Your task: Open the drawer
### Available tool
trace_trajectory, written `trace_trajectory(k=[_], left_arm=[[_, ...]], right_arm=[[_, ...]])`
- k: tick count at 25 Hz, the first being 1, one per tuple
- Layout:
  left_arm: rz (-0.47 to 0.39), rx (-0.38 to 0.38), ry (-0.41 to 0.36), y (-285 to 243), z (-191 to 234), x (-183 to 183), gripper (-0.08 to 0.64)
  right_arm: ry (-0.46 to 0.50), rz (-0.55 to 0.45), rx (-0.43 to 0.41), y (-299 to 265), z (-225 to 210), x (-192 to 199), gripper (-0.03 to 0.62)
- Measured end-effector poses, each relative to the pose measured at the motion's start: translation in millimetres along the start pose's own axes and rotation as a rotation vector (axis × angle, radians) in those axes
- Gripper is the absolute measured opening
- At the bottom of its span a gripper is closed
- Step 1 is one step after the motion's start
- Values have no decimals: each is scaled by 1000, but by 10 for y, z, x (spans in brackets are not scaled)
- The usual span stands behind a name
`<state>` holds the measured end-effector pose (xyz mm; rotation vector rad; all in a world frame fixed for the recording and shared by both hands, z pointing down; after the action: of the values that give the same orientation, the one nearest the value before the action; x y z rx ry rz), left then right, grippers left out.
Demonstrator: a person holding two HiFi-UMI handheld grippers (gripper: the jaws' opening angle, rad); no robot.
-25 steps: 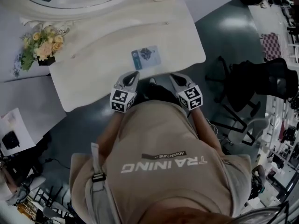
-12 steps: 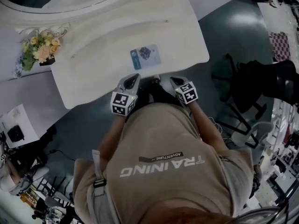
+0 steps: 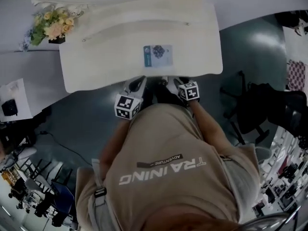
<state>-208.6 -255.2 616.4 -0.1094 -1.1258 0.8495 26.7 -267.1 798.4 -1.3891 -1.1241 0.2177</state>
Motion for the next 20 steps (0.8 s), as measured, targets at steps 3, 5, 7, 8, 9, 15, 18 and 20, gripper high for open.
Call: trace_trajectory(k=[3, 5, 7, 8, 9, 15, 18, 20], left_arm=[[-45, -50, 16, 123, 53, -72, 8], [-65, -92, 31, 238, 100, -68, 8], [-67, -127, 46, 344, 160, -15, 8], [-65, -140, 56, 386, 193, 19, 8], [-62, -149, 67, 417, 224, 51, 8], [-38, -130, 84, 438, 229, 123, 8], [-44, -106, 52, 381, 190, -22, 8], [-47, -93, 23, 370, 158, -132, 8]], right_arm=[[-13, -3, -37, -131, 13, -53, 169], [-13, 4, -37, -183, 29, -81, 177], [-12, -6, -11, -198, 53, -89, 176], [-18, -17, 6, -202, 69, -89, 176], [-27, -22, 23, -209, 82, -91, 176], [-71, 62, 114, -185, 45, -48, 177], [-131, 67, 109, -248, -27, -67, 178], [-172, 62, 104, -317, -29, -59, 177]])
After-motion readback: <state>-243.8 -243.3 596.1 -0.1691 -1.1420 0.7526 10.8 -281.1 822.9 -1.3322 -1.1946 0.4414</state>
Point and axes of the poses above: the fingertips, and each gripper's own axes: y backward along the fingers, z to its left, x out of its underside, the point moved 5 cm from there along y, backward along the fingers, and after that the axes turned 11 degrees about y, right-handed, at the moved point
